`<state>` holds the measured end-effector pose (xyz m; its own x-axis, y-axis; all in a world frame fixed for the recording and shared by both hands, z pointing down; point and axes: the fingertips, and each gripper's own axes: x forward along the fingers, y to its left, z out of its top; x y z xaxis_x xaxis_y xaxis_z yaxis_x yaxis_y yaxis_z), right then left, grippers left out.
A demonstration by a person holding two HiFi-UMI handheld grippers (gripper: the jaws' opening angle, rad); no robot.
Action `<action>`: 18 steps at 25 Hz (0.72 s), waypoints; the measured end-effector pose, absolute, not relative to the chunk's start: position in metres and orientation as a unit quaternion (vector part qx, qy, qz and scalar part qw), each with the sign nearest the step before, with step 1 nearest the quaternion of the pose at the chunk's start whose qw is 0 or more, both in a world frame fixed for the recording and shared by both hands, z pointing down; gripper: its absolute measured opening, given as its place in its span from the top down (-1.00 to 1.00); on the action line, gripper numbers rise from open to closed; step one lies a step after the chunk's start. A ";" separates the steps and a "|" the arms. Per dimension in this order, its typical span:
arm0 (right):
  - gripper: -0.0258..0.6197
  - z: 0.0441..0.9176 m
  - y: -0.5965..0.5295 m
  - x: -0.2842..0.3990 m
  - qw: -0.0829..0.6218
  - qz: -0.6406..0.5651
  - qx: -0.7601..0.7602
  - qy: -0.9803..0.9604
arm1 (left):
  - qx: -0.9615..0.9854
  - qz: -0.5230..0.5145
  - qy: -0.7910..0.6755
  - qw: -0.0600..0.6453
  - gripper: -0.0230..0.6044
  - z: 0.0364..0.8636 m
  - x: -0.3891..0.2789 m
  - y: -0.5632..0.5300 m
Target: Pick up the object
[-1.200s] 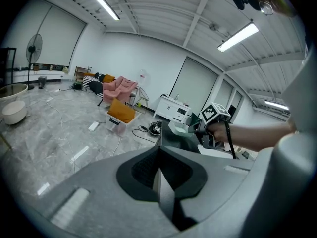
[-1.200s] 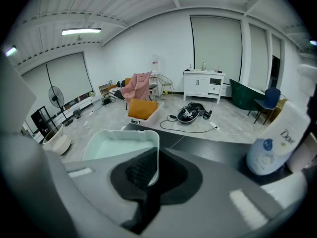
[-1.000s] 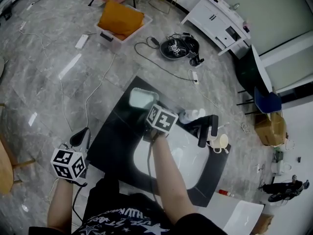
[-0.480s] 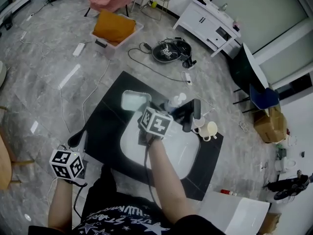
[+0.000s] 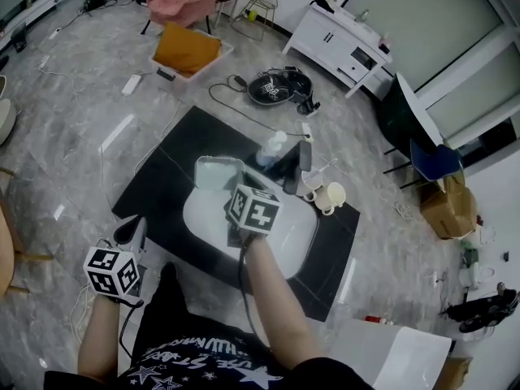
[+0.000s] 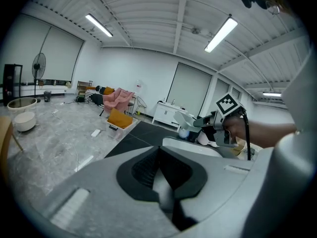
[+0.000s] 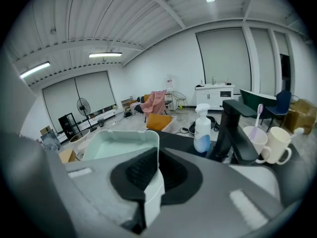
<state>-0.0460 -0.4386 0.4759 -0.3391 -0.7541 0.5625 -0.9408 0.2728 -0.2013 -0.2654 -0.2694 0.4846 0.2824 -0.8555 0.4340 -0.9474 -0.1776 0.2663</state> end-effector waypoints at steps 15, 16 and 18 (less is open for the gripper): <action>0.89 0.474 -0.318 0.016 0.172 0.241 0.515 -0.805 | 0.753 0.086 -0.611 0.228 0.90 0.487 -0.198 -0.156; 0.89 0.475 -0.310 0.020 0.173 0.242 0.513 -0.806 | 0.753 0.086 -0.611 0.228 0.90 0.487 -0.193 -0.148; 0.89 0.478 -0.293 0.029 0.177 0.241 0.510 -0.807 | 0.752 0.087 -0.612 0.230 0.90 0.489 -0.185 -0.133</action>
